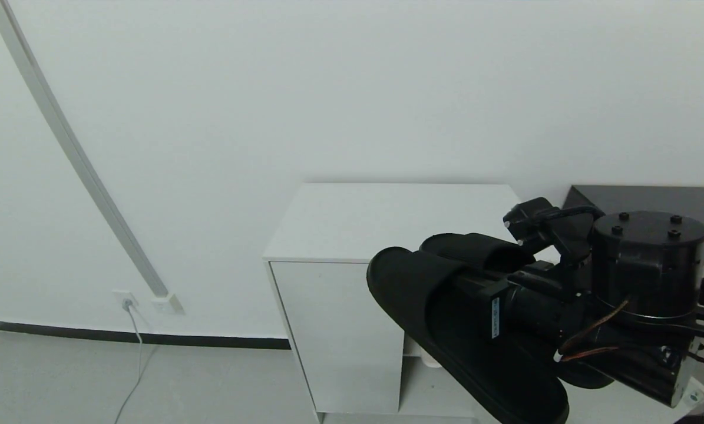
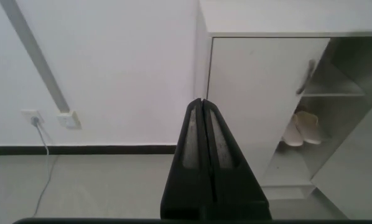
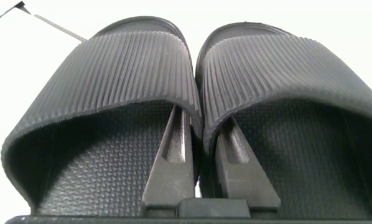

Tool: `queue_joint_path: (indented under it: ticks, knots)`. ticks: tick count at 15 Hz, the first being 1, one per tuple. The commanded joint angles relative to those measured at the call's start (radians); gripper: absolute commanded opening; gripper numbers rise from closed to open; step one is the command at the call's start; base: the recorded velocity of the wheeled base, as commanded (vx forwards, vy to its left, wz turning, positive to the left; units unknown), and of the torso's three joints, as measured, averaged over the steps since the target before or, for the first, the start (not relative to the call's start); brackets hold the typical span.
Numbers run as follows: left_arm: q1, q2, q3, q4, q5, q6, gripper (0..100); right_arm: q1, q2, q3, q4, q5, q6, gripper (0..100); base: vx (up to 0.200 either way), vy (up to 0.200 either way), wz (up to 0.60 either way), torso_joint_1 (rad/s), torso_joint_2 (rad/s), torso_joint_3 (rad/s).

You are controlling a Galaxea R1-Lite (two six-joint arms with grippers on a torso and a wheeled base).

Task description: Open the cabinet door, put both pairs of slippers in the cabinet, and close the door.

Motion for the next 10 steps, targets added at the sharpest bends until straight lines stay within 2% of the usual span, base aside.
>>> queue_joint_path:
  ticks: [1,3,10]
  knots:
    - [0.0,0.001,0.0,0.0,0.0,0.0,0,0.006,-0.009,0.004,0.0,-0.001,0.0,0,0.0,-0.2,0.0,0.002,0.0,0.002]
    - [0.0,0.001,0.0,0.0,0.0,0.0,0,0.006,-0.007,0.007,0.002,-0.001,-0.002,0,0.0,-0.2,0.0,0.0,0.0,0.005]
    - [0.0,0.001,0.0,0.0,-0.001,-0.002,0,0.005,-0.01,0.014,-0.003,0.002,0.003,0,0.0,0.0,0.0,0.0,0.0,0.0]
